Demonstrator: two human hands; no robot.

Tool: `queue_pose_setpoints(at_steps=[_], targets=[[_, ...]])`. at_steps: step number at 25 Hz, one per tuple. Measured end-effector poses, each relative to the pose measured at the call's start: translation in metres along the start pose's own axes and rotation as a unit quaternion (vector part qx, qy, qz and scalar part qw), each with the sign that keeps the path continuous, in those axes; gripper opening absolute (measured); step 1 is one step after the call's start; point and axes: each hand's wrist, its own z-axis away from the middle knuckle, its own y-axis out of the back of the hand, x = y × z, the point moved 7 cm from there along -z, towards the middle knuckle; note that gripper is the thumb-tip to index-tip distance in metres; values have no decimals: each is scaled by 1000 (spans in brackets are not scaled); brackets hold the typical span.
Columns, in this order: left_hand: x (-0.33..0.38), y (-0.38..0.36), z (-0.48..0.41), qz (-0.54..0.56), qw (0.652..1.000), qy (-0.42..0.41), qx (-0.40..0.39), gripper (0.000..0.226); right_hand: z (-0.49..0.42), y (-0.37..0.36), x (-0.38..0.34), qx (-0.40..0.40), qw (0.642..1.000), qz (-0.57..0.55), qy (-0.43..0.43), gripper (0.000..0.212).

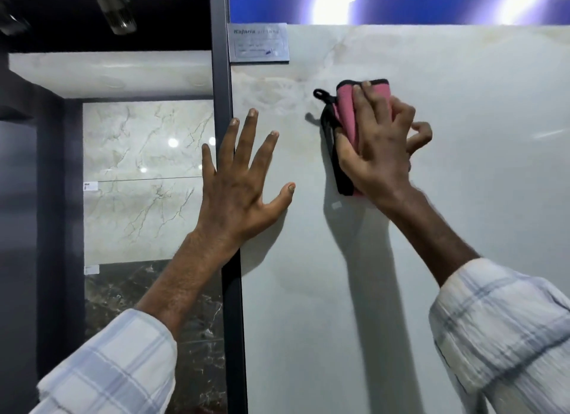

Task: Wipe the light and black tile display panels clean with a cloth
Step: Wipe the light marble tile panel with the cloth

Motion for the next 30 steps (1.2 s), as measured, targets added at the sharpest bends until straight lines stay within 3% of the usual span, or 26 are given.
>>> queue_pose_setpoints(at_steps=[4,5,8,9,12,13,17,18,21,22,25,29,30], targets=[[-5,-8,-2,-32,999,1,-3,83,18,-4,-31,-22,976,43,211,72],[-5,-9,-4,-32,999,3,-4,83,-4,-2,-23,-21,980,32,198,72],[-4,-5,-16,-13,1000,10,5,82,-53,-3,-9,-11,999,-7,41,72],[-3,-2,-20,-12,1000,8,13,81,-52,-7,-19,-2,999,5,45,72],[-1,0,-35,-35,999,-6,25,80,-34,-13,-48,-4,978,23,208,73],[0,-2,-38,-44,999,-7,22,80,-46,-9,-42,-6,976,6,217,74],[1,-7,-40,-70,997,-6,22,80,-111,-8,-19,11,999,-14,36,74],[1,-7,-39,-72,997,-7,26,80,-113,-12,-32,16,999,9,51,73],[0,-7,-38,-80,996,-10,30,80,-116,-15,-49,-5,980,24,199,76],[1,-7,-38,-82,996,-11,29,80,-127,-11,-41,-10,980,17,198,76],[2,-9,-38,-82,996,-10,29,80,-146,-13,-36,-5,996,10,85,74],[0,-8,-39,-86,996,-10,29,80,-129,-19,-60,-6,975,14,221,76],[1,-8,-39,-83,996,-9,27,80,-136,-14,-48,-11,976,-3,217,78]])
